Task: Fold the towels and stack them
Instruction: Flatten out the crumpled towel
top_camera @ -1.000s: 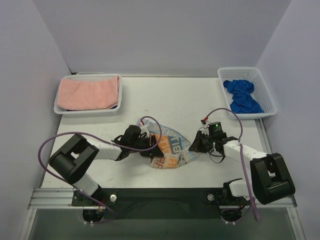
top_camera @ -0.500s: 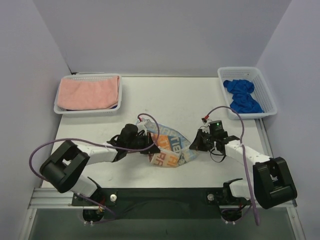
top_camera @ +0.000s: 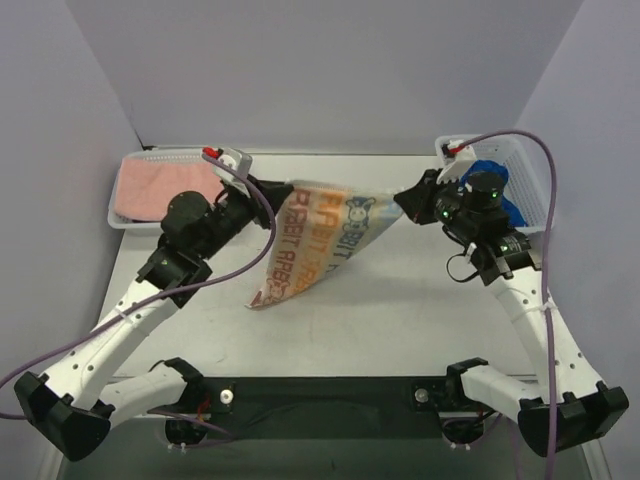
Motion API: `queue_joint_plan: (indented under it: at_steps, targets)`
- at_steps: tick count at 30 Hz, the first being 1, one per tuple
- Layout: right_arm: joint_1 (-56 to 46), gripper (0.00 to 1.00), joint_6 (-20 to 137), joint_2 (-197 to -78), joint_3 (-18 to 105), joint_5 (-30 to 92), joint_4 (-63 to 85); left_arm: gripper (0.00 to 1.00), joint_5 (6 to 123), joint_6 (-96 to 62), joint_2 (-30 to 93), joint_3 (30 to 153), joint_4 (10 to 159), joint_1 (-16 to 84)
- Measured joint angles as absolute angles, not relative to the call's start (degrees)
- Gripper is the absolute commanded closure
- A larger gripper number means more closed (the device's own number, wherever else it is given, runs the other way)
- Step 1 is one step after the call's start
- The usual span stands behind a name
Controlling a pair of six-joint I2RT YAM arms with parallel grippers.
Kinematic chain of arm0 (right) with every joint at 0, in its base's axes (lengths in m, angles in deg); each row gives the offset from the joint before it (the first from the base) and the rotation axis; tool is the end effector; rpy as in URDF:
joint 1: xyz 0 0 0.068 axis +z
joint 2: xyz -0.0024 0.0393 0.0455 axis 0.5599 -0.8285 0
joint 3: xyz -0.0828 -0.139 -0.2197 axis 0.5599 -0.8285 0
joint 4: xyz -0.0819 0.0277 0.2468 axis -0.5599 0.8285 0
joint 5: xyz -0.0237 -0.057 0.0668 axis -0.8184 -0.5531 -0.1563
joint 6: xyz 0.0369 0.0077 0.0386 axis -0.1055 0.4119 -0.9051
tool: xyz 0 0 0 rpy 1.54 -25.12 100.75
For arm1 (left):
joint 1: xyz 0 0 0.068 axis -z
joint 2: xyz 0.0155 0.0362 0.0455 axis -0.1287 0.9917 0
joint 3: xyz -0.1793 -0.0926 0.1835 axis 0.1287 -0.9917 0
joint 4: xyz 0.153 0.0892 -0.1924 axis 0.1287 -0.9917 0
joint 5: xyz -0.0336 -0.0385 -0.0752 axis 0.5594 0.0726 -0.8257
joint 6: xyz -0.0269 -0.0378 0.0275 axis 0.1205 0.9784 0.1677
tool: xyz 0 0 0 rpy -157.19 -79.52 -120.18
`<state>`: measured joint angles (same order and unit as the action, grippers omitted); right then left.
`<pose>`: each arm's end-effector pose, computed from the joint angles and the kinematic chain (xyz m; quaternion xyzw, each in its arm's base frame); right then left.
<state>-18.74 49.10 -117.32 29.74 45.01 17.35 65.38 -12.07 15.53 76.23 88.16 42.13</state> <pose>0.2310 0.0767 0.3961 -0.1196 0.7307 0.3107 0.5961 0.1973 -0.1423 0.3954 0.1519 0.6703 -0.3555 0.6335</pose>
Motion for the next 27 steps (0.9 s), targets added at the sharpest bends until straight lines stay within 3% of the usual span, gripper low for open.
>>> queue_joint_plan:
  at_steps: [5,14,27]
  targets:
    - [-18.6,1.0,52.3,-117.4,43.8,47.0,18.0,1.0,66.2,-20.7,15.5,91.5,84.4,42.5]
    - [-18.1,1.0,57.1,-117.0,62.7,54.4,18.1,1.0,61.7,-28.5,14.8,107.3,78.3,42.7]
    - [-17.9,1.0,54.7,-106.2,62.4,71.2,17.9,1.0,45.2,-21.0,2.8,103.5,76.3,42.9]
